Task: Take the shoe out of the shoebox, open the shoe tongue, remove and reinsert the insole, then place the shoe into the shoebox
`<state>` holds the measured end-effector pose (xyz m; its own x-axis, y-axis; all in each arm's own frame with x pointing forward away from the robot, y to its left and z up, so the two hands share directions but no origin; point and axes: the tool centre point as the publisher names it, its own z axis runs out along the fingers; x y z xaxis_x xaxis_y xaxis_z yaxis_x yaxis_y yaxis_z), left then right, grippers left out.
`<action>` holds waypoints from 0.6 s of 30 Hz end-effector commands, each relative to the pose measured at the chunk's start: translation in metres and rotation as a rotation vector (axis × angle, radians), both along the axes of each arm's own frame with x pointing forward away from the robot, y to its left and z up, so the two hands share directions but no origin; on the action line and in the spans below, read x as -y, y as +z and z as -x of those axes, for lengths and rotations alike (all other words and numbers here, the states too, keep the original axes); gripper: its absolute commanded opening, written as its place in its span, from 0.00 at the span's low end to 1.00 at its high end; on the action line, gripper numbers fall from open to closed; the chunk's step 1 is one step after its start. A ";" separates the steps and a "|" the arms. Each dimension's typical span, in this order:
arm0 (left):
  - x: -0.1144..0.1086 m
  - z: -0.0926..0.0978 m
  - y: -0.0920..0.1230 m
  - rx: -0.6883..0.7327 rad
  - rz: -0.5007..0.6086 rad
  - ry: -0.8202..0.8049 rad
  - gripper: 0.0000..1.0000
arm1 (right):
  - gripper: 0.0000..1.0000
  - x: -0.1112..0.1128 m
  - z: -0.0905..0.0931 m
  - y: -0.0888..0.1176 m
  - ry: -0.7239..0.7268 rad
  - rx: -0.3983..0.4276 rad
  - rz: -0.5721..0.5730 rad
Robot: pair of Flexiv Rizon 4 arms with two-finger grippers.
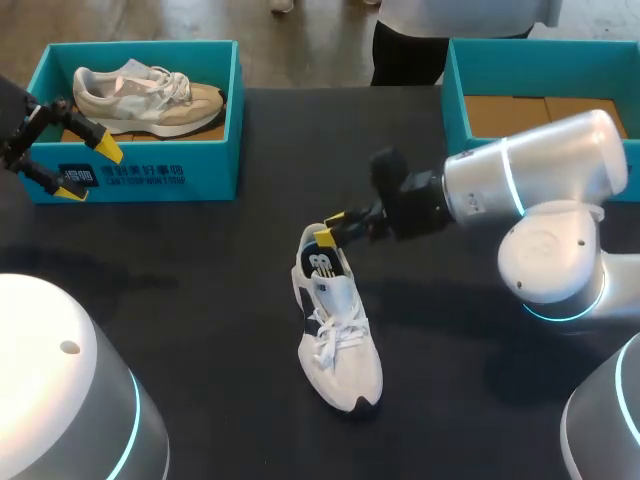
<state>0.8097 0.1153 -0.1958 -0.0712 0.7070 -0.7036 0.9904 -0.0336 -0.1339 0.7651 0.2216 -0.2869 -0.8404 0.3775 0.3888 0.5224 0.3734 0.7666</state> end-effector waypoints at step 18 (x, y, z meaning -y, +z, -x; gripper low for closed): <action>0.000 0.000 0.000 0.001 -0.001 -0.001 1.00 | 0.01 -0.028 0.023 0.023 -0.249 0.021 0.267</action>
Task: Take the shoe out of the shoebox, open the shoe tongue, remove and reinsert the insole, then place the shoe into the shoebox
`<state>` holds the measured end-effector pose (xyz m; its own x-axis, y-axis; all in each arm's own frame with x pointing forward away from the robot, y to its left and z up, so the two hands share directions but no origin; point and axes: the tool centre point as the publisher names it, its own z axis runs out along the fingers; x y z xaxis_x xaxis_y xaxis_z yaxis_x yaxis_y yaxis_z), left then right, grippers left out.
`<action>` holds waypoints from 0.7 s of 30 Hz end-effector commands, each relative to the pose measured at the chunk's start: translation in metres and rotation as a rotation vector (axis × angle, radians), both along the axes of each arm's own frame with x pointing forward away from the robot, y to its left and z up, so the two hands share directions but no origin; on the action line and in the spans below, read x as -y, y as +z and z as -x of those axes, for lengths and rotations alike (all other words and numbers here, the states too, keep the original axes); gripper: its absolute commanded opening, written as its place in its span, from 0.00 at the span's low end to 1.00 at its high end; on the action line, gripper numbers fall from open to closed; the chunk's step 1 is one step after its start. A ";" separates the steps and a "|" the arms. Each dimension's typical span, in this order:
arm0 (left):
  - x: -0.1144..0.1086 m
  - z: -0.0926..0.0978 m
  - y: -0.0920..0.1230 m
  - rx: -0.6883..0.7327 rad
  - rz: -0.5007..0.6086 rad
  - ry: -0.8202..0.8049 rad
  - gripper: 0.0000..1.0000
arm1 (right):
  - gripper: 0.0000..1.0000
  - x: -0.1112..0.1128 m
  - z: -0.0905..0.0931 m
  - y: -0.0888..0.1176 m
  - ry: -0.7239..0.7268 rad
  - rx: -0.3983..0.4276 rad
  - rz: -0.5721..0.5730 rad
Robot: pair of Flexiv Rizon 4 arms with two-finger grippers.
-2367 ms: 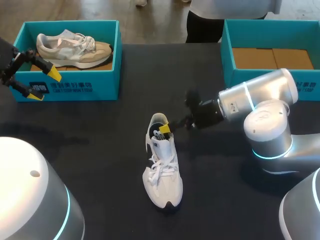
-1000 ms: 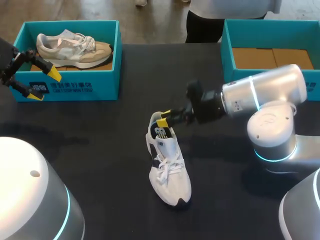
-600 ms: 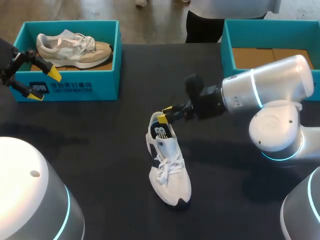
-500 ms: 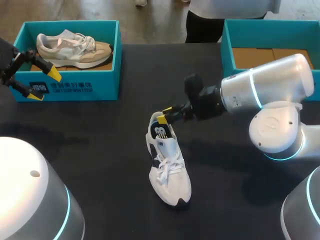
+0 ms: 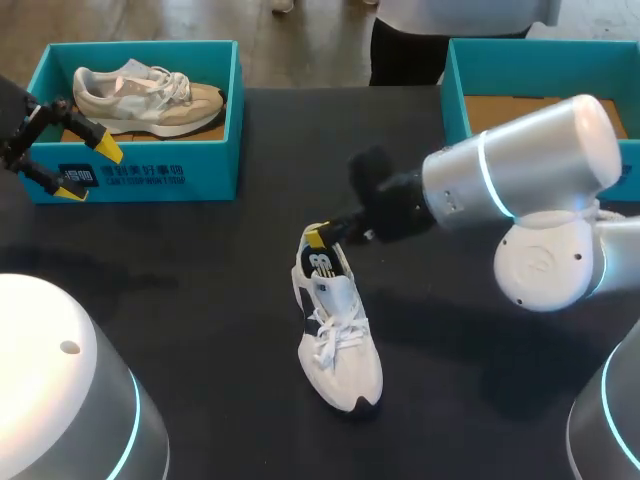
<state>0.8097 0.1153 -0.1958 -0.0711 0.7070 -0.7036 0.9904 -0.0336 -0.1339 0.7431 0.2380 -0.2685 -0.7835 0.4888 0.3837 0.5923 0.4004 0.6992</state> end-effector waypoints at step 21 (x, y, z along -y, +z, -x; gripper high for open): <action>0.000 0.000 0.000 0.001 -0.001 -0.001 1.00 | 0.00 -0.025 0.009 -0.021 -0.522 0.188 0.429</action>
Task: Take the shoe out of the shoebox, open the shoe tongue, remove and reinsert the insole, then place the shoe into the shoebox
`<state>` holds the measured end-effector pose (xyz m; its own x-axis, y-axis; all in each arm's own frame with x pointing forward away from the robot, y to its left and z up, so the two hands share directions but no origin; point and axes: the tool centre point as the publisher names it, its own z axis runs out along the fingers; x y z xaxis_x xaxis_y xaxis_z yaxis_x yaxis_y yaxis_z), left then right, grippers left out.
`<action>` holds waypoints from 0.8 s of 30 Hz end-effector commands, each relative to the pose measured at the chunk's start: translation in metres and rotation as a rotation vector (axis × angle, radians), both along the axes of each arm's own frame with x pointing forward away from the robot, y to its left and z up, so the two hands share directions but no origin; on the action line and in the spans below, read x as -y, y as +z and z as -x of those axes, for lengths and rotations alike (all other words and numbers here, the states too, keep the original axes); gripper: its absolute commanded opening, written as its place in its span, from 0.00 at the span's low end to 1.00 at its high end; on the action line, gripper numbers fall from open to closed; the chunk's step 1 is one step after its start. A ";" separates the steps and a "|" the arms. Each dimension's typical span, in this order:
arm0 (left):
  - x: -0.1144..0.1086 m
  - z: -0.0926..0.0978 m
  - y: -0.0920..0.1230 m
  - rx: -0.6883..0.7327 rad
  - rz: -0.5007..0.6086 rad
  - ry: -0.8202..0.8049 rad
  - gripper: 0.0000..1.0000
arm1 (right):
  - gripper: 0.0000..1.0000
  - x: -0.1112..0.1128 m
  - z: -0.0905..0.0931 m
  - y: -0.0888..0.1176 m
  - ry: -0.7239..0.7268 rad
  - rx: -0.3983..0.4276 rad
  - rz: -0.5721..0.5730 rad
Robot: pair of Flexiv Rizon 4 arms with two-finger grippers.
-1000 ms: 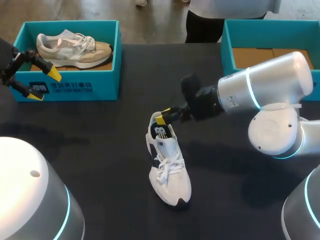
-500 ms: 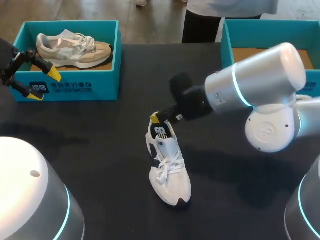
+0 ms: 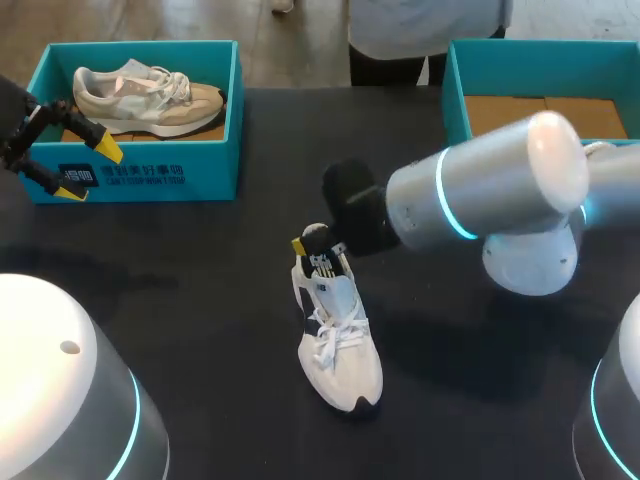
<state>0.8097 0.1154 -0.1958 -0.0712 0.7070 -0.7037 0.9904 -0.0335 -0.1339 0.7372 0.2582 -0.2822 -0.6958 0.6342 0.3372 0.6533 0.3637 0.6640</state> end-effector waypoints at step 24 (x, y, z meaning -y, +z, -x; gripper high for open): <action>0.000 0.000 0.000 0.001 -0.001 -0.001 1.00 | 0.00 0.021 -0.006 -0.005 -0.361 -0.136 0.429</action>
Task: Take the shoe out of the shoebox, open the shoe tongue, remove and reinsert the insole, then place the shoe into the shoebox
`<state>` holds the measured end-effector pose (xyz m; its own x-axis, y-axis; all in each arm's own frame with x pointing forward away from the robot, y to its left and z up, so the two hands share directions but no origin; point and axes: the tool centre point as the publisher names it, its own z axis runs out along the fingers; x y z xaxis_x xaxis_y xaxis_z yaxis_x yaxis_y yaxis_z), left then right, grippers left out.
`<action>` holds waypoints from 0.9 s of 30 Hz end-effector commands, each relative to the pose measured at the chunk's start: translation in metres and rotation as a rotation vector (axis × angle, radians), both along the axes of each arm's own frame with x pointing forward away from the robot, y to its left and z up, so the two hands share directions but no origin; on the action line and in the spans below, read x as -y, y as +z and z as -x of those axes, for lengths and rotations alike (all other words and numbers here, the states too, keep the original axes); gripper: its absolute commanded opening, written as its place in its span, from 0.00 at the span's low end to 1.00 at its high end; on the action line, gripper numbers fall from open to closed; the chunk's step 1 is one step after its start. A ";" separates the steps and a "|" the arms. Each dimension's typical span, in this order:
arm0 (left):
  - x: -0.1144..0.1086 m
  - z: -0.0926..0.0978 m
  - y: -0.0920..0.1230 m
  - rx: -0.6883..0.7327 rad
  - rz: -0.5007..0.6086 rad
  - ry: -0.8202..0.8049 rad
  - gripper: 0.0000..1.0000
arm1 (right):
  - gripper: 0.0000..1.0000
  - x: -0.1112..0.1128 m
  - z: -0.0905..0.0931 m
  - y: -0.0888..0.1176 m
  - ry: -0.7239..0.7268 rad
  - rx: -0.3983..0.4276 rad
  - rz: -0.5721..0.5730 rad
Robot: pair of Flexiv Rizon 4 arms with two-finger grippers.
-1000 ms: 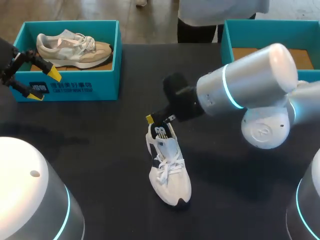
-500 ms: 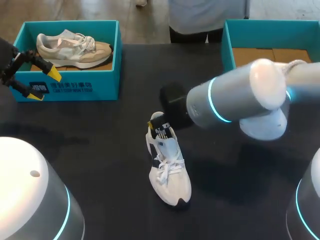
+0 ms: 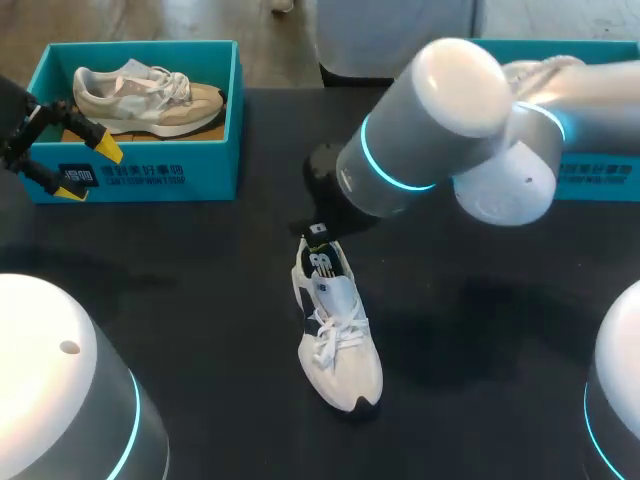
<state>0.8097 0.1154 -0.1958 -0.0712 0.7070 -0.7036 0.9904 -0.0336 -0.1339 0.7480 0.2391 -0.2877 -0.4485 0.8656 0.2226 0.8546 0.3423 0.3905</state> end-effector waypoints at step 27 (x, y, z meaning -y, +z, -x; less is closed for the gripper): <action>0.000 0.000 0.000 0.001 -0.001 -0.001 1.00 | 0.00 -0.005 -0.009 -0.016 -0.111 0.108 0.224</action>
